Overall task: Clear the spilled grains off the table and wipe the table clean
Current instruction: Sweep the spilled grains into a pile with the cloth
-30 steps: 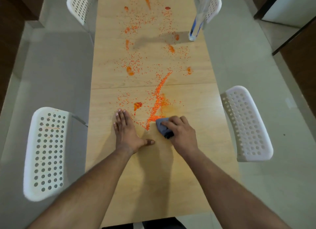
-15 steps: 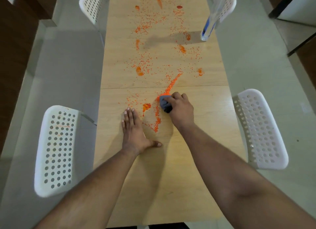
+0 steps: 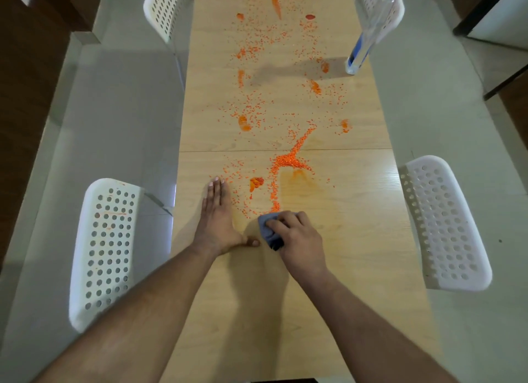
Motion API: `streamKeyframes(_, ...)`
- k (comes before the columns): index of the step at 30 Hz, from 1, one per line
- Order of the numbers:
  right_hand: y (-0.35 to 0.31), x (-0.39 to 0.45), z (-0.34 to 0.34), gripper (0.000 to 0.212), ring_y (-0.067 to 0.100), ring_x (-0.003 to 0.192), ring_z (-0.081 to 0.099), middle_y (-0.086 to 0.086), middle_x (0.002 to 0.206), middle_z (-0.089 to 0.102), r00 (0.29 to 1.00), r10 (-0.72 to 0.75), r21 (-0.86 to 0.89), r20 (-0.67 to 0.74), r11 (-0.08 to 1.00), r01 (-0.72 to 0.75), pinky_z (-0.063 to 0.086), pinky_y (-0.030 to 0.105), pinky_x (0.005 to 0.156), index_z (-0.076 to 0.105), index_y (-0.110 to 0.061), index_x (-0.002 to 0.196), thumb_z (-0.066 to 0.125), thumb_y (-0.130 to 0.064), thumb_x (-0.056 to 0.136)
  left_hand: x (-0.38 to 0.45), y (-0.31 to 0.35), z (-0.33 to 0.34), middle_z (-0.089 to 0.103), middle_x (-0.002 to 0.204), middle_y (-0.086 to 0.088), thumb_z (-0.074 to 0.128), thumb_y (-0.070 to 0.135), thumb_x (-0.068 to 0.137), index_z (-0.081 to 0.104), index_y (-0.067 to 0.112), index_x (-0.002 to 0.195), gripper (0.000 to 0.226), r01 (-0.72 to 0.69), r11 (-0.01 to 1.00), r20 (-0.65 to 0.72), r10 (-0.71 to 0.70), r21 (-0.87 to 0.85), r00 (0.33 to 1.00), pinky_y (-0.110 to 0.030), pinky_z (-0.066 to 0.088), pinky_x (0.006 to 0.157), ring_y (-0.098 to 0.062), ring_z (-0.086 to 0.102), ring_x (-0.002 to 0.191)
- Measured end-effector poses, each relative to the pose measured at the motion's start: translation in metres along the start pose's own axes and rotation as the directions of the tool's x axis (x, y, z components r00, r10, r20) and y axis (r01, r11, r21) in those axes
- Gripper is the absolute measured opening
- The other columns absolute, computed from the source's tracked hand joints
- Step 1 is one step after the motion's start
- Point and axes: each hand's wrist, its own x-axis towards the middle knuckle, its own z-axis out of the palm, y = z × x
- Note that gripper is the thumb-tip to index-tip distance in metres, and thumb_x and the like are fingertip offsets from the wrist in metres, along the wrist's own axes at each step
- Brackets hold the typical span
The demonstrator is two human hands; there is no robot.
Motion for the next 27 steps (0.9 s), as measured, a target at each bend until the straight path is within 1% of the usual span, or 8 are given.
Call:
streamKeyframes(2, -0.003, 0.029, -0.002, 0.044, 0.029, 0.104, 0.052, -0.002, 0.115, 0.062, 0.997, 0.063, -0.004, -0.047, 0.998, -0.063, 0.049, 0.035, 0.062, 0.072, -0.028, 0.116, 0.071, -0.011, 0.076, 0.000, 0.000, -0.001, -0.028, 0.171, -0.009, 0.094, 0.077, 0.039, -0.023, 0.007, 0.162, 0.184, -0.002, 1.000, -0.005, 0.002, 0.000, 1.000, -0.039, -0.011, 0.130, -0.022, -0.028, 0.158)
streamKeyframes(6, -0.002, 0.097, -0.012, 0.040, 0.030, 0.109, 0.047, 0.002, 0.117, 0.057, 0.976, 0.206, 0.002, -0.076, 0.978, -0.206, 0.045, 0.038, 0.063, 0.069, -0.026, 0.125, 0.062, -0.008, 0.090, -0.001, -0.004, -0.002, -0.029, 0.171, -0.008, 0.096, 0.072, 0.042, -0.023, 0.007, 0.162, 0.181, -0.027, 1.000, 0.004, 0.027, 0.000, 1.000, -0.034, -0.014, 0.128, -0.020, -0.030, 0.157)
streamKeyframes(10, 0.000, 0.123, -0.021, 0.054, 0.028, 0.112, 0.047, -0.001, 0.119, 0.056, 0.916, 0.380, 0.115, -0.131, 0.923, -0.367, 0.052, 0.044, 0.076, 0.066, -0.030, 0.134, 0.056, -0.001, 0.090, 0.001, -0.017, -0.008, -0.029, 0.171, -0.004, 0.097, 0.069, 0.044, -0.025, 0.010, 0.162, 0.180, -0.078, 0.997, 0.029, 0.077, 0.015, 0.997, -0.034, -0.012, 0.129, -0.017, -0.031, 0.156)
streamKeyframes(13, -0.018, 0.094, -0.022, 0.061, 0.026, 0.110, 0.047, -0.003, 0.119, 0.058, 0.922, 0.353, 0.146, -0.160, 0.932, -0.331, 0.051, 0.042, 0.076, 0.066, -0.029, 0.133, 0.060, 0.002, 0.081, 0.007, -0.030, -0.018, -0.031, 0.171, -0.003, 0.095, 0.071, 0.047, -0.028, 0.011, 0.161, 0.179, -0.117, 0.992, 0.050, 0.115, 0.050, 0.992, -0.037, -0.008, 0.131, -0.017, -0.032, 0.156)
streamKeyframes(15, -0.038, 0.060, -0.017, 0.062, 0.026, 0.108, 0.048, -0.004, 0.118, 0.059, 0.946, 0.292, 0.157, -0.139, 0.950, -0.270, 0.051, 0.040, 0.069, 0.068, -0.028, 0.128, 0.062, 0.002, 0.074, 0.013, -0.040, -0.027, -0.033, 0.170, -0.004, 0.092, 0.076, 0.047, -0.031, 0.011, 0.159, 0.179, -0.131, 0.986, 0.066, 0.125, 0.103, 0.990, -0.040, -0.007, 0.131, -0.019, -0.032, 0.156)
streamKeyframes(19, -0.076, 0.009, 0.009, 0.055, 0.027, 0.108, 0.054, -0.005, 0.117, 0.061, 0.980, 0.197, 0.051, -0.024, 0.979, -0.195, 0.052, 0.036, 0.058, 0.071, -0.027, 0.121, 0.073, -0.006, 0.071, 0.029, -0.056, -0.046, -0.036, 0.169, -0.004, 0.088, 0.081, 0.048, -0.034, 0.013, 0.158, 0.178, -0.187, 0.967, 0.098, 0.172, 0.172, 0.980, -0.040, -0.008, 0.131, -0.020, -0.034, 0.154)
streamKeyframes(23, -0.080, 0.033, 0.018, 0.051, 0.030, 0.110, 0.055, -0.002, 0.120, 0.062, 0.963, 0.267, 0.022, -0.045, 0.964, -0.266, 0.055, 0.037, 0.061, 0.072, -0.025, 0.122, 0.073, -0.007, 0.075, 0.041, -0.061, -0.053, -0.040, 0.166, -0.002, 0.086, 0.084, 0.047, -0.036, 0.014, 0.157, 0.179, -0.228, 0.955, 0.130, 0.206, 0.191, 0.970, -0.039, -0.011, 0.130, -0.020, -0.036, 0.154)
streamKeyframes(27, -0.066, 0.103, 0.008, 0.047, 0.030, 0.112, 0.048, 0.001, 0.123, 0.057, 0.913, 0.395, 0.018, -0.100, 0.918, -0.396, 0.044, 0.035, 0.063, 0.068, -0.026, 0.127, 0.062, -0.003, 0.086, 0.048, -0.067, -0.050, -0.041, 0.166, -0.001, 0.085, 0.085, 0.045, -0.036, 0.014, 0.157, 0.180, -0.243, 0.954, 0.159, 0.216, 0.176, 0.963, -0.038, -0.015, 0.129, -0.018, -0.037, 0.153)
